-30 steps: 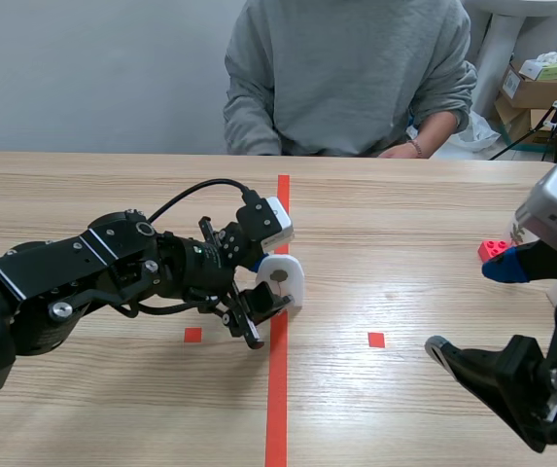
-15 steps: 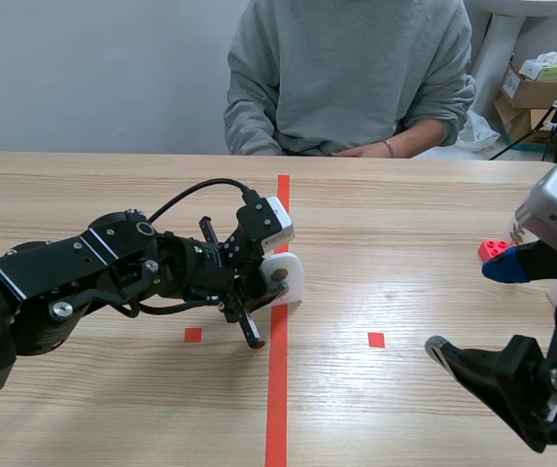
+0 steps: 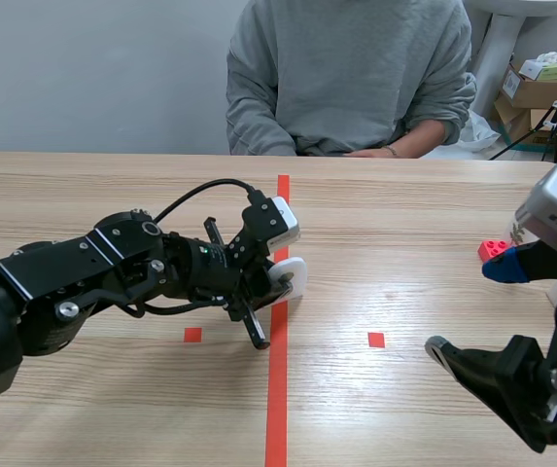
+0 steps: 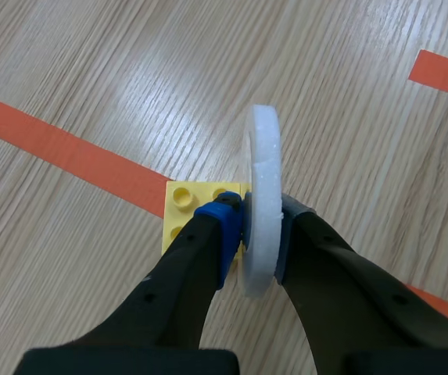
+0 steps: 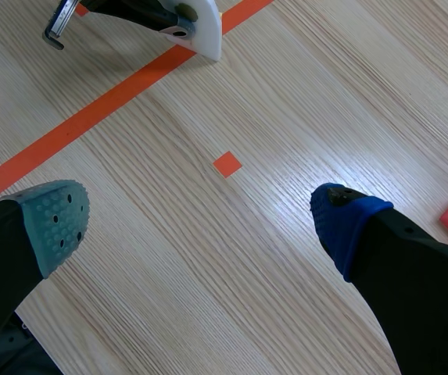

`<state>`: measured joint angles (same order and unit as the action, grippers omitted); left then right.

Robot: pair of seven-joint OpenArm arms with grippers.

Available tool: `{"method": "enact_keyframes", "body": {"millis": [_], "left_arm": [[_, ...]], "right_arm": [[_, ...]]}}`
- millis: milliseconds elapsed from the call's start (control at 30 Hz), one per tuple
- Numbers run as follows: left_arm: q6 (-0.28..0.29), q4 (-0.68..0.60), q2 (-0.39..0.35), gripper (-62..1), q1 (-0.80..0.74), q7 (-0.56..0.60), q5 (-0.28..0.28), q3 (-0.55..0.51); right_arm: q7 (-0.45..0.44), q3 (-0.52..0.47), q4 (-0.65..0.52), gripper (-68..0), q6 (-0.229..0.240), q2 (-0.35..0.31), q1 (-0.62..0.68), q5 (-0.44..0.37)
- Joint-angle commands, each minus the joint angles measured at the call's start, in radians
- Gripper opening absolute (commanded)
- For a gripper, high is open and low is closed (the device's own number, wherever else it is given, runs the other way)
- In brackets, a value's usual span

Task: Do the leaf sorting experiment

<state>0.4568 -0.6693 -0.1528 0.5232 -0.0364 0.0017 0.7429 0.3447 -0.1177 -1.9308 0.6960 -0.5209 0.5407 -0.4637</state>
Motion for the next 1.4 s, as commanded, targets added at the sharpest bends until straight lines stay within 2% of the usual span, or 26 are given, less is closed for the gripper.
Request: {"method": "enact_keyframes", "body": {"millis": [0,133,200,367,467,600,733,900,1033,1133,1233,1367], "left_arm": [[0.002,-0.027,0.003,-56.0,0.008,0.013,-0.039,-0.017],[0.039,-0.082,-0.022,-56.0,-0.01,-0.022,-0.16,-0.062],[0.06,-0.145,-0.042,-56.1,-0.043,-0.049,-0.2,-0.114],[0.063,-0.303,-0.087,-56.1,-0.168,-0.108,-0.305,-0.349],[0.063,-0.33,-0.1,-56.3,-0.224,-0.122,-0.347,-0.521],[0.05,-0.326,-0.117,-56.9,-0.255,-0.117,-0.35,-0.711],[-0.016,-0.317,-0.161,-56.9,-0.25,-0.114,-0.349,-0.797],[-0.15,-0.143,-0.212,-56.9,-0.177,-0.069,-0.3,-0.802],[-0.2,0.006,-0.236,-56.9,-0.101,-0.018,-0.286,-0.803],[-0.208,0.087,-0.236,-56.9,-0.056,-0.009,-0.241,-0.802],[-0.212,0.156,-0.234,-56.9,-0.029,0.003,-0.22,-0.802],[-0.238,0.212,-0.23,-56.9,-0.018,0.021,-0.171,-0.802]], "right_arm": [[-0.014,-0.012,-0.006,-9.8,0.0,0.0,-0.012,-0.008],[-0.014,-0.012,-0.006,-9.8,0.0,0.0,-0.012,-0.008],[-0.014,-0.012,-0.006,-9.8,0.0,0.0,-0.012,-0.008],[-0.014,-0.012,-0.006,-9.8,0.0,0.0,-0.012,-0.008],[-0.015,-0.012,-0.006,-9.8,0.0,0.0,-0.012,-0.008],[-0.016,-0.012,-0.006,-9.8,0.0,0.0,-0.012,-0.008],[-0.018,-0.012,-0.006,-9.8,0.0,0.0,-0.012,-0.008],[-0.019,-0.012,-0.006,-9.8,0.0,0.0,-0.012,-0.008],[-0.022,-0.012,-0.006,-9.8,0.0,0.0,-0.012,-0.008],[-0.022,-0.012,-0.006,-9.8,0.0,0.0,-0.012,-0.008],[-0.023,-0.012,-0.006,-9.8,0.0,0.0,-0.012,-0.008],[-0.029,-0.012,-0.006,-9.8,0.0,0.0,-0.012,-0.008]]}}
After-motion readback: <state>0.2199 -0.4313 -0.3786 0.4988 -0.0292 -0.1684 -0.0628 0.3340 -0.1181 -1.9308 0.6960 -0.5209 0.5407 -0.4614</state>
